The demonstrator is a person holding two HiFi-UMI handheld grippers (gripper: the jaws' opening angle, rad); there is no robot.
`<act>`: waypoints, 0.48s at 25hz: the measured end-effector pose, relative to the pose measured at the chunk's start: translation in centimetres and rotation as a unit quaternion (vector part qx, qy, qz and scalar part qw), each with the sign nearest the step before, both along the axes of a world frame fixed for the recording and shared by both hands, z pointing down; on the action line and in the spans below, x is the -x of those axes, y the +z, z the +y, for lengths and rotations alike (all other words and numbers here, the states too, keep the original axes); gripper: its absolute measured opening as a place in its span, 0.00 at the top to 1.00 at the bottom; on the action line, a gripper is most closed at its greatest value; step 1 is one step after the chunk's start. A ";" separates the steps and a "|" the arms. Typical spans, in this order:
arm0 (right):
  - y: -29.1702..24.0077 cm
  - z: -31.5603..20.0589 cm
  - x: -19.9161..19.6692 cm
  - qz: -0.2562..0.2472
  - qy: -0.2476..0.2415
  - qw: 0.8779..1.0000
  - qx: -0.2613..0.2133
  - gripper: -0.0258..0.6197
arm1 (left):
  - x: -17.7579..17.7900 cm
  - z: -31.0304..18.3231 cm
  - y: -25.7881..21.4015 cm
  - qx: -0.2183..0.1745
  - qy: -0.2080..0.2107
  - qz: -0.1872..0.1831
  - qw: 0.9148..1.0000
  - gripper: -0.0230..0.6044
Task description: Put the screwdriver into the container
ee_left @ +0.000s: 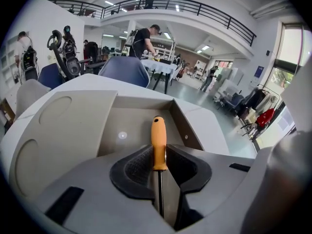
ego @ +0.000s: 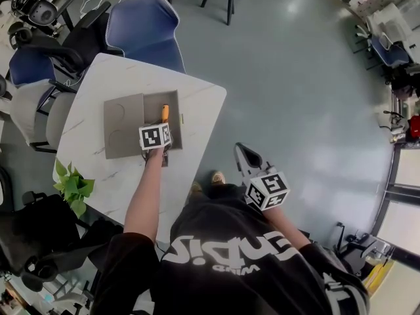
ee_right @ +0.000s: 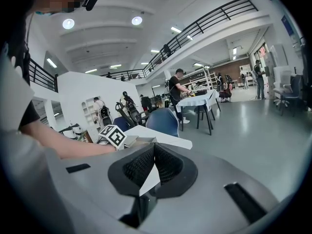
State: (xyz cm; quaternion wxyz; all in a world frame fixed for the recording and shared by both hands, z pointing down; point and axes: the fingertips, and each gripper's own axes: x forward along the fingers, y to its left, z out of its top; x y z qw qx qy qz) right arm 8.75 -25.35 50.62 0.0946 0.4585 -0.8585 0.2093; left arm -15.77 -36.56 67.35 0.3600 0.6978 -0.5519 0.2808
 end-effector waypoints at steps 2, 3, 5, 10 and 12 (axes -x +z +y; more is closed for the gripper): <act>-0.1 0.2 0.0 0.000 0.000 1.000 0.000 0.94 | -0.1 -0.1 -0.5 -0.006 0.002 -0.001 1.000 0.81; -0.1 0.4 0.0 -0.001 0.000 1.000 -0.001 0.94 | -0.1 -0.1 -0.7 -0.009 0.002 -0.001 1.000 0.82; -0.2 0.6 0.0 -0.002 -0.001 1.000 -0.002 0.94 | -0.1 0.0 -1.5 -0.019 0.001 -0.001 1.000 0.82; -0.5 1.0 0.1 -0.006 -0.005 1.000 -0.005 0.94 | -1.0 0.9 -4.6 -0.047 0.029 0.001 0.998 0.94; -0.6 1.2 0.3 -0.007 -0.009 1.000 -0.008 0.94 | -1.6 1.7 -6.0 -0.058 0.044 0.009 0.997 0.94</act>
